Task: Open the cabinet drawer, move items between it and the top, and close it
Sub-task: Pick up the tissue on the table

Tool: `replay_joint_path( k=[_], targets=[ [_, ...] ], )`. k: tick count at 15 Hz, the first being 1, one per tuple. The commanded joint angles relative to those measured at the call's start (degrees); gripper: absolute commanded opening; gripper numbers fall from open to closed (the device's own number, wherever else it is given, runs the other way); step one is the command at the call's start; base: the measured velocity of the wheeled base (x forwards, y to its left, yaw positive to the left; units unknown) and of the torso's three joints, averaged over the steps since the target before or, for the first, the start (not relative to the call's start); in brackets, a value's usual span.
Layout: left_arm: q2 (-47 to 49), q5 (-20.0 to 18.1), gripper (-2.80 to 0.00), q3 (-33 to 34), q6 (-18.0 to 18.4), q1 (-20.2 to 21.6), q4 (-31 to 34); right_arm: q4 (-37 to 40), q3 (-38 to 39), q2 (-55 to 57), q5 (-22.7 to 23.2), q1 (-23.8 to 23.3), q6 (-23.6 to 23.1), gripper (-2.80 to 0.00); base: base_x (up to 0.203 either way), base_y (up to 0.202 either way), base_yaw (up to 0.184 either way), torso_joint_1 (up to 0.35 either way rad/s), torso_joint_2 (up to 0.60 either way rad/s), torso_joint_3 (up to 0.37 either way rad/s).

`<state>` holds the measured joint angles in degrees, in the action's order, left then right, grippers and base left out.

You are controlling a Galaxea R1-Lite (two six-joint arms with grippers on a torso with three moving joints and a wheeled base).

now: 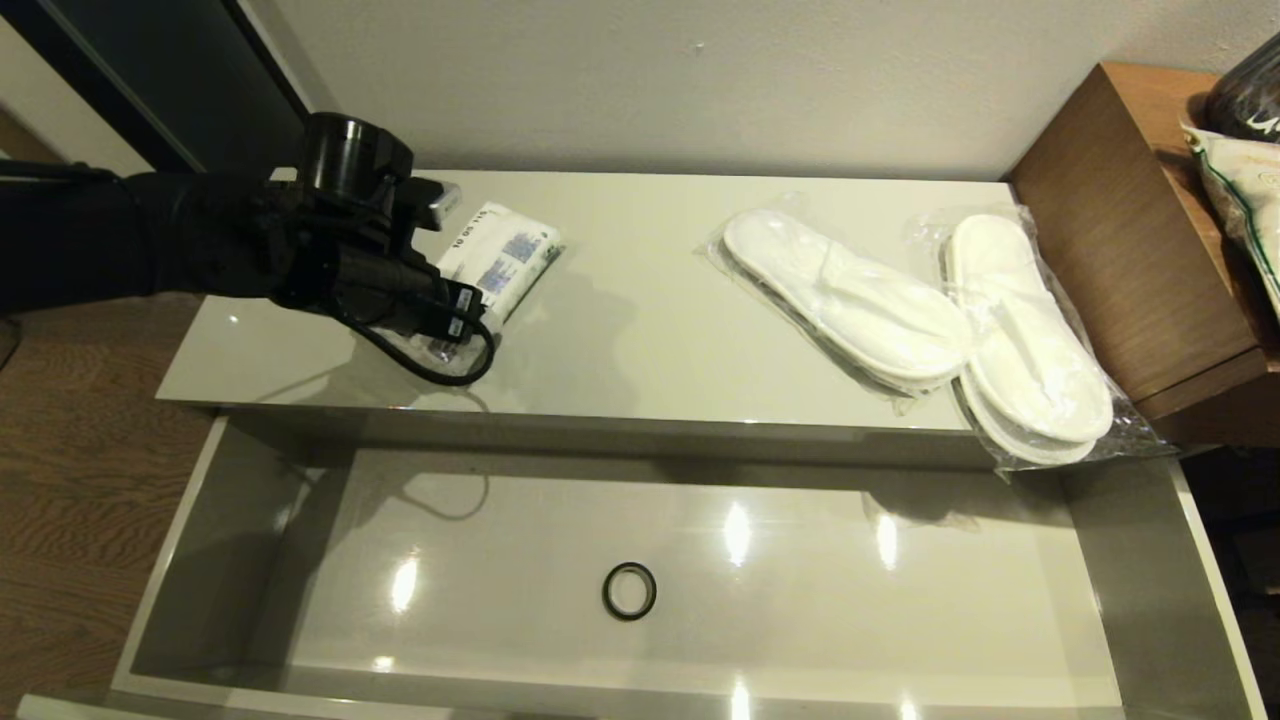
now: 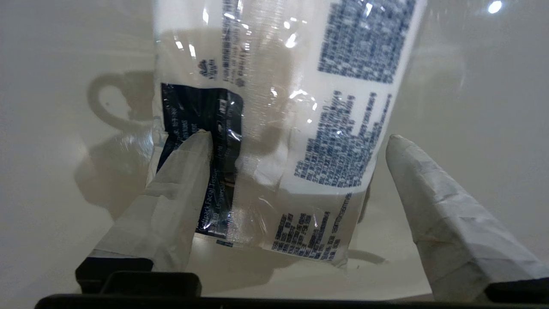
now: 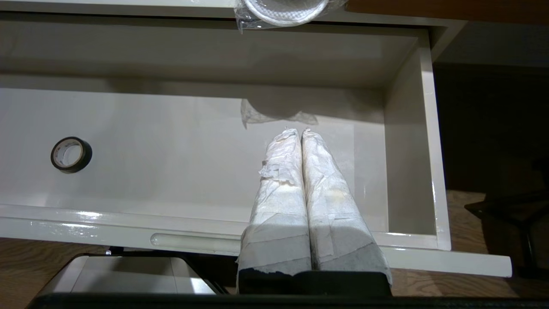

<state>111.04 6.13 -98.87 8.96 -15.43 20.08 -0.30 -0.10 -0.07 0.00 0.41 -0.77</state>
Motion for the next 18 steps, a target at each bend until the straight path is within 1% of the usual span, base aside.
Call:
replay_joint_path(
  k=[1,4,5,10,12,15,18],
  targets=[
    [-0.32,0.09,0.0,2.68,1.16,-0.04,0.41,-0.05,0.01,-0.1,0.0,0.02,-0.02,-2.8,0.0,0.0,0.0,0.0,0.0,0.0],
    [0.18,0.19,0.0,3.86,1.42,-0.04,0.4,-0.05,0.01,-0.02,0.0,0.02,-0.02,-2.8,0.0,0.0,0.0,0.0,0.0,0.0],
    [0.38,0.2,-2.8,3.93,1.42,-0.04,0.4,-0.05,0.01,-0.01,0.0,0.02,-0.02,-2.8,0.0,0.0,0.0,0.0,0.0,0.0],
    [0.26,0.54,-2.8,6.2,1.24,-0.08,0.31,-0.05,0.01,-0.08,0.0,0.02,-0.02,-2.8,0.0,0.0,0.0,0.0,0.0,0.0],
    [-1.24,0.48,-2.8,7.98,0.96,-0.13,-0.81,-0.05,0.01,-0.07,0.0,0.02,-0.02,-2.8,0.0,0.0,0.0,0.0,0.0,0.0],
    [-8.87,0.31,-2.8,11.34,-0.28,-0.92,-2.59,-0.05,0.01,-0.04,0.0,0.02,-0.02,-2.8,0.0,0.0,0.0,0.0,0.0,0.0],
    [-21.03,0.33,-2.8,16.65,-1.61,-1.84,-0.57,-0.05,0.01,-0.1,0.0,0.02,-0.02,-2.8,0.0,0.0,0.0,0.0,0.0,0.0]
  ],
)
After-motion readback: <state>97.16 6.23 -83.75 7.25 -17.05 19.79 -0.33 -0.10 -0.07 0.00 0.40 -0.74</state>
